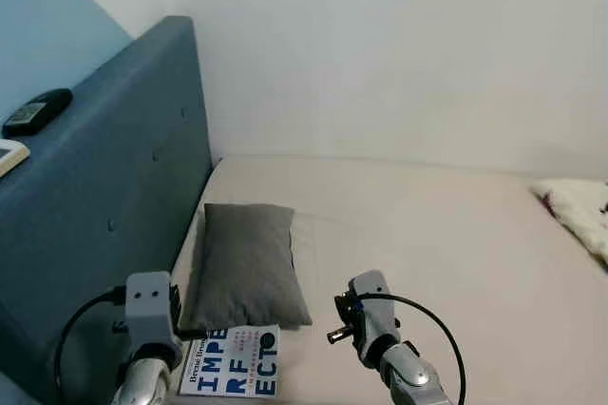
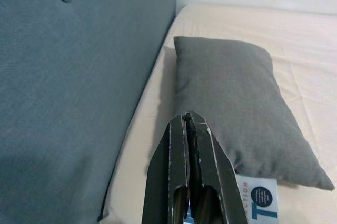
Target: Clean up the room
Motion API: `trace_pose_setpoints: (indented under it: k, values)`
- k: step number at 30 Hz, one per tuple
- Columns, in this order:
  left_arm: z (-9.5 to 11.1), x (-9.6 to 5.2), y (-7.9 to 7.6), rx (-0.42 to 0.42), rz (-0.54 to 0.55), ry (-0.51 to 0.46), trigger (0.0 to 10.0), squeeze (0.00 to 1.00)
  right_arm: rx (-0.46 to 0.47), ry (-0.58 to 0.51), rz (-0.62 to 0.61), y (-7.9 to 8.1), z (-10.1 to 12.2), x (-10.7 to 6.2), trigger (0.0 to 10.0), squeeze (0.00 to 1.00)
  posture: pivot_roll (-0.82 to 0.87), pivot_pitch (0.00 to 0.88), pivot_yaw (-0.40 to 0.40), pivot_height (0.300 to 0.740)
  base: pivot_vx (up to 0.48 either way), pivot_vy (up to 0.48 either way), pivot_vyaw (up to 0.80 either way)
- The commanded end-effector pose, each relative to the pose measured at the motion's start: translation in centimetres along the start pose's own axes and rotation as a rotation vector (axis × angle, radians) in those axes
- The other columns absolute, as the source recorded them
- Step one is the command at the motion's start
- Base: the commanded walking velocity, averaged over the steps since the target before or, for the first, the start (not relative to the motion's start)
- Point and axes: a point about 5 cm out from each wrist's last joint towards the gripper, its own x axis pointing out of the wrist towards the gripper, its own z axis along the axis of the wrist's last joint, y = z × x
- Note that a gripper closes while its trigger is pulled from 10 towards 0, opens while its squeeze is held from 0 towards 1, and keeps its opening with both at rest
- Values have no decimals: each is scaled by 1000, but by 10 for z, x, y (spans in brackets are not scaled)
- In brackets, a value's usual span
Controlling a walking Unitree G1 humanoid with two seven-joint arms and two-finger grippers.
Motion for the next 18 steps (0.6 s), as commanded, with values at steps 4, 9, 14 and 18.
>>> trace_pose_setpoints:
  k: [4, 9, 14, 18]
  values:
    - [-6, -2, 1, -15, 19, 30, 10000, 0, 25, 21, -4, -2, -7, -4, 10000, 0, 2, 71, -97, 740, 0, 0, 0]
    - [-7, -2, 3, -12, 26, 33, 10000, 0, 6, 33, 5, -1, -9, -4, 10000, 0, 2, 61, -99, 740, 0, 0, 0]
    - [-5, -1, -2, 28, -3, 32, 10000, 0, -27, 44, 12, 0, -9, -3, 10000, 0, 2, 60, -98, 740, 0, -259, 480]
    - [-5, 0, -5, 28, -5, 27, 10000, 0, -29, 36, 17, 0, -7, -3, 10000, 0, -1, 63, -98, 740, 0, -480, 800]
